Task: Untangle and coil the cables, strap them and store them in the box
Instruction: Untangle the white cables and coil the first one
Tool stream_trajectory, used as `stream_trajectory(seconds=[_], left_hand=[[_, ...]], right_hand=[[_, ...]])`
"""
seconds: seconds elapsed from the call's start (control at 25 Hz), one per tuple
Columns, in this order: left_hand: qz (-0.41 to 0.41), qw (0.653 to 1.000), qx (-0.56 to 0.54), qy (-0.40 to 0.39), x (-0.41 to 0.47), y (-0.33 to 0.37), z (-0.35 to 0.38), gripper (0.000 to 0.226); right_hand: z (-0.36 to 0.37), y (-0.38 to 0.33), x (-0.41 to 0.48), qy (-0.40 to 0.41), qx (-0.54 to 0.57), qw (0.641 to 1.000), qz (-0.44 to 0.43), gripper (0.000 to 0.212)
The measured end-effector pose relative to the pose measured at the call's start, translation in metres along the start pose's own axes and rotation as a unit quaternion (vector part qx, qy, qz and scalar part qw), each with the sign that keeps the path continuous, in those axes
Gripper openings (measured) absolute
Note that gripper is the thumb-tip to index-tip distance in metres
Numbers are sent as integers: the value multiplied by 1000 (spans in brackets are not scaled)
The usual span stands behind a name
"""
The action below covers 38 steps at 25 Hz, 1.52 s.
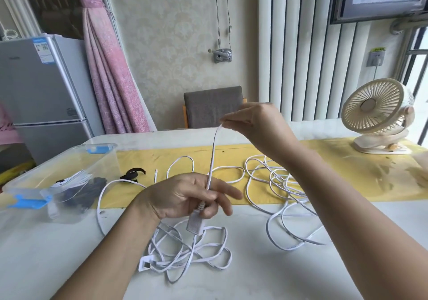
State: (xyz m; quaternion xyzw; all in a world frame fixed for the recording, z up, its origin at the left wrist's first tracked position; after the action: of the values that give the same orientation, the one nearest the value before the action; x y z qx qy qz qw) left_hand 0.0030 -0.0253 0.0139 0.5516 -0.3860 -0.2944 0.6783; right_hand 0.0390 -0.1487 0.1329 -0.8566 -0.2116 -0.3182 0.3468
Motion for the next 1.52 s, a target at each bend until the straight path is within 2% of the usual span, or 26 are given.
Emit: stream_trajectory(seconds=[0.04, 0.12, 0.16, 0.2, 0.28, 0.44, 0.52, 0.68, 0.84, 0.96, 1.04, 1.16, 1.24, 1.36, 1.52], left_hand=[[0, 998, -57, 12, 5, -4, 2, 41], [52, 976, -208, 45, 14, 5, -1, 38], [95, 960, -255, 65, 16, 13, -6, 33], [138, 951, -257, 106, 15, 23, -11, 26], [189, 930, -237, 207, 6, 34, -26, 20], [195, 860, -433, 185, -3, 38, -38, 40], [201, 843, -448, 219, -12, 38, -57, 42], [259, 831, -446, 209, -22, 44, -71, 47], [290, 824, -421, 243, -24, 48, -76, 37], [280, 799, -481, 229, -24, 47, -72, 49], [259, 798, -501, 214, -25, 43, -75, 52], [247, 819, -484, 187, -24, 41, -76, 36], [274, 827, -433, 230, -21, 45, -76, 24], [323, 827, -282, 365, -27, 51, -85, 35], [324, 823, -6, 466, -31, 66, -78, 30]], right_hand=[[5, 5, 0, 10, -12, 1000, 7, 16], [15, 18, -1, 29, -53, 997, 38, 23], [21, 26, -2, 33, -78, 995, 58, 25], [28, 31, -5, 23, -101, 992, 77, 26], [50, 32, -15, -35, -148, 984, 94, 24], [99, 11, -41, -164, -212, 963, 30, 21], [110, 7, -46, -218, -184, 958, 30, 30], [105, -5, -48, -285, -142, 947, 37, 44], [100, -27, -56, -326, -139, 935, 17, 29], [95, -28, -54, -335, -147, 931, 22, 22], [89, -19, -50, -322, -159, 933, 39, 21], [87, -8, -47, -306, -172, 934, 60, 19], [89, -12, -50, -325, -161, 929, 71, 18], [93, -25, -58, -366, -156, 916, 55, 17], [86, -36, -59, -369, -171, 913, 28, 18]])
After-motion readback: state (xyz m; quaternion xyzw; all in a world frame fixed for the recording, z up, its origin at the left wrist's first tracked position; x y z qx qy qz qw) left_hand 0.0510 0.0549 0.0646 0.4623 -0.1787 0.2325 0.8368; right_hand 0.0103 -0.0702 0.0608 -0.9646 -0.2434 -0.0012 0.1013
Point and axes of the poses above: each hand's wrist, its own x-axis towards the middle knuckle, its own z-axis out of the palm, y = z × x, the point moved 7 cm from there along x, towards the middle knuckle, and after that the axes turned 14 degrees about z, right-handed, at the moved point
